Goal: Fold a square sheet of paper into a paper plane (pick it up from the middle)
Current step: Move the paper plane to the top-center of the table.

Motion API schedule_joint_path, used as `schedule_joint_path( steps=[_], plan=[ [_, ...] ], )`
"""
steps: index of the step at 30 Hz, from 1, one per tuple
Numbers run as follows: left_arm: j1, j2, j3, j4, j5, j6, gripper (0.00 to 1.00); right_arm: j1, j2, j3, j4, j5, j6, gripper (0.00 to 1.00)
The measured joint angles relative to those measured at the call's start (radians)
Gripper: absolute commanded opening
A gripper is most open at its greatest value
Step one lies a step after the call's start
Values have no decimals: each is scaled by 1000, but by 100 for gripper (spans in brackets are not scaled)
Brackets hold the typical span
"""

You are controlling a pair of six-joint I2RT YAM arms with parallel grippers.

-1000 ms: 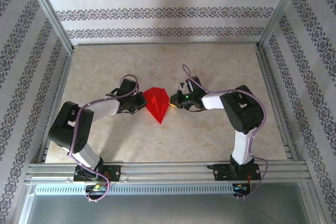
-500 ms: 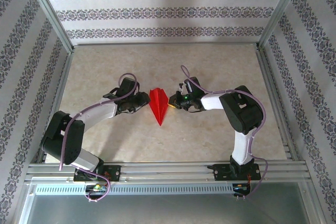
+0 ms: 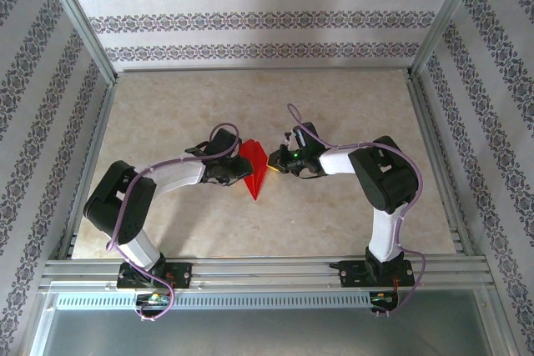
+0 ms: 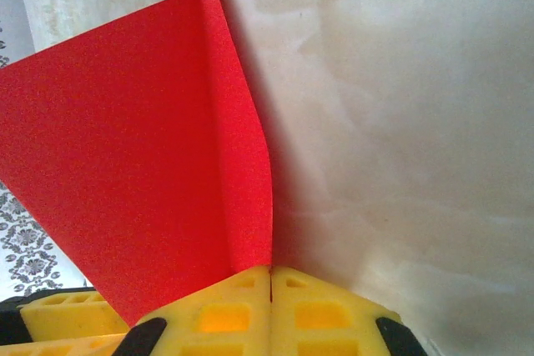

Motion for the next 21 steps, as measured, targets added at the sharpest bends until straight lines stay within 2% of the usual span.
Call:
schedule_joint_path(
  steps=[3, 7, 15, 21],
  plan=[
    [0, 2, 10, 2, 13, 3, 30, 0, 0, 0, -3, 0, 0, 0],
    [-2, 2, 18, 7, 26, 5, 29, 0, 0, 0, -7, 0, 0, 0],
    [-18, 23, 50, 5, 33, 34, 37, 0, 0, 0, -7, 0, 0, 0],
    [-53, 77, 134, -53, 15, 77, 39, 0, 0, 0, -6, 0, 0, 0]
  ],
)
